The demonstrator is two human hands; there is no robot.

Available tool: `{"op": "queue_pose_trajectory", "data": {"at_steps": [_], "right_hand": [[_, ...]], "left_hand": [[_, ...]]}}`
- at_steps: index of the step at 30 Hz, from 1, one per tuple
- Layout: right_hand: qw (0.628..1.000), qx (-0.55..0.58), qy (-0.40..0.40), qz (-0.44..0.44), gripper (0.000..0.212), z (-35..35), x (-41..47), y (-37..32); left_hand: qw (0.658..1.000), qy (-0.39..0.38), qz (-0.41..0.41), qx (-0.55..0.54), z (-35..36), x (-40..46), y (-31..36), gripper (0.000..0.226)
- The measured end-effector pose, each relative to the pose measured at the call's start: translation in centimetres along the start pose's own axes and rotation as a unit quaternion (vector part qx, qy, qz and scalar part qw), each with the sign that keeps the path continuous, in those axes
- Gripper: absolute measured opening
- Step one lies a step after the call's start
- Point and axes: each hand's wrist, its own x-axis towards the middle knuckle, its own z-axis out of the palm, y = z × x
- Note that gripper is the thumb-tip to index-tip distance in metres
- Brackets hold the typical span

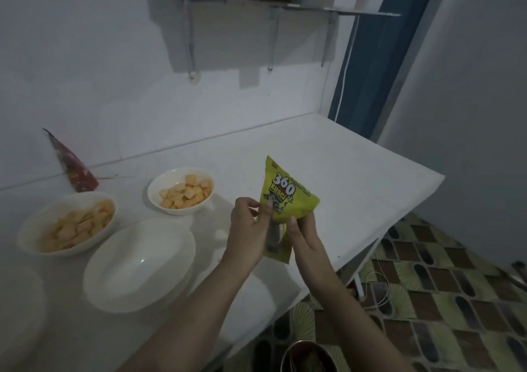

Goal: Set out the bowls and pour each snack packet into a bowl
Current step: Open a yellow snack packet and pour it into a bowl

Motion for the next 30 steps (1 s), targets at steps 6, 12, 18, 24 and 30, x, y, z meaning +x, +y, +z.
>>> {"op": "queue_pose_trajectory", "data": {"at_steps": [6, 12, 18, 24, 30], "right_hand": [[0.994, 0.085, -0.041, 0.056, 0.065, -0.8, 0.4, 1.7], [0.995, 0.064, -0.027, 0.077, 0.034, 0.1, 1.1, 1.9], [0.999, 0.031, -0.029, 0.012, 0.021, 1.0, 0.7, 1.6], [0.999, 0.033, -0.029, -0.012, 0.022, 1.5, 0.5, 1.5], [0.999, 0.021, -0.027, -0.011, 0.026, 2.1, 0.3, 1.5]], "left_hand": [[0.998, 0.007, -0.014, -0.06, -0.4, 0.1, 0.2, 0.02], [0.998, -0.025, 0.019, -0.049, -0.2, -1.0, -0.5, 0.026], [0.995, 0.031, 0.085, 0.052, -0.8, -2.1, -0.2, 0.008], [0.996, -0.034, 0.077, -0.016, -1.3, -3.3, 0.9, 0.012], [0.996, -0.039, 0.083, 0.005, -2.4, -3.1, 1.1, 0.012]]}}
